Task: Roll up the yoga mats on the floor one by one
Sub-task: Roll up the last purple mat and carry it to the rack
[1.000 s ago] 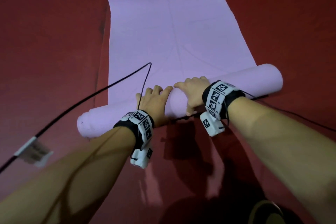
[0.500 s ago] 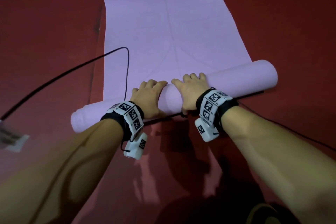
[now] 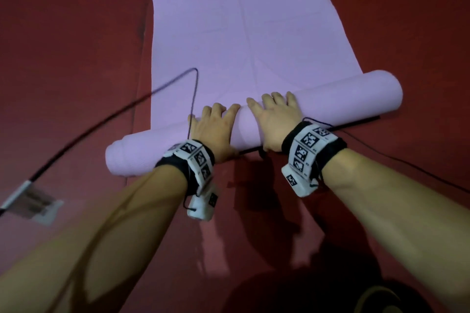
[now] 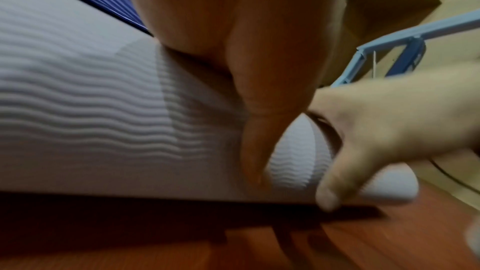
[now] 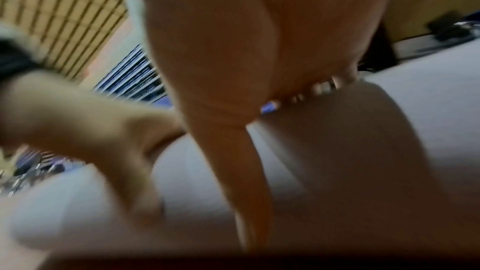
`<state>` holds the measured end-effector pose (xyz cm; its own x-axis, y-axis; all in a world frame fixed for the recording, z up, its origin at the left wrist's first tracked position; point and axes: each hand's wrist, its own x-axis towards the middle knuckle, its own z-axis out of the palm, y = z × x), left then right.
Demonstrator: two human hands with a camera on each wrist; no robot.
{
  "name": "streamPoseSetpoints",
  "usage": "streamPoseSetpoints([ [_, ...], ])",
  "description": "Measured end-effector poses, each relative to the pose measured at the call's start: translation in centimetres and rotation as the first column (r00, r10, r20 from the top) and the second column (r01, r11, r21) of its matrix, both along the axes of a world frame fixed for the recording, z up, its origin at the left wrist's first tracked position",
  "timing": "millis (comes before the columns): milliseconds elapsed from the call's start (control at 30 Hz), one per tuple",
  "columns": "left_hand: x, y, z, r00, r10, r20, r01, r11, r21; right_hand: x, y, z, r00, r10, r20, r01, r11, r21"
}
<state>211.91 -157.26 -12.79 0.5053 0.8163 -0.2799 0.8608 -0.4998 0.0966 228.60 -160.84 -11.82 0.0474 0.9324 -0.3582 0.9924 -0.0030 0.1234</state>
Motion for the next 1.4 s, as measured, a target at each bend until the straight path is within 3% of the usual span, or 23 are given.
streamPoseSetpoints([
  [200,0.2,1.9,0.8,1.000,-0.007,-0.026,0.005,0.996,-0.085,0.3,-0.3,-1.1,0.999,0.033,-0.003,-0.033,0.991,0.127],
  [433,-0.2,0.8,-0.2,0.996,0.091,-0.020,-0.089,0.994,0.064,1.0,3.6,0.6,0.998,0.027,-0.063,-0.031,0.998,-0.062],
  [567,-0.2,2.0,-0.4,0.995,0.099,-0.018,-0.098,0.993,0.069,1.6,5.7,1.7,0.992,0.025,-0.122,-0.044,0.986,-0.159],
  [633,0.0,2.7,-0.5,0.995,0.101,-0.016,-0.099,0.993,0.068,2.1,5.7,1.5,0.989,0.027,-0.146,-0.047,0.990,-0.133],
  [800,0.0,3.1,-1.0,0.996,0.092,0.002,-0.092,0.993,0.076,2.0,3.7,-0.5,0.999,0.022,0.041,-0.022,1.000,0.005],
  [1033,0.1,4.3,0.1,0.995,0.092,-0.035,-0.092,0.996,-0.009,1.6,5.0,1.0,1.000,-0.027,-0.013,0.026,0.999,-0.042],
  [1267,-0.1,1.2,0.9,0.993,0.112,-0.040,-0.111,0.993,0.033,0.7,1.7,1.2,1.000,-0.021,0.013,0.020,0.998,0.052],
  [1400,-1.3,-0.6,1.6,0.991,0.089,-0.095,-0.098,0.991,-0.094,-0.2,0.2,2.7,1.000,0.016,0.022,-0.013,0.991,-0.132],
])
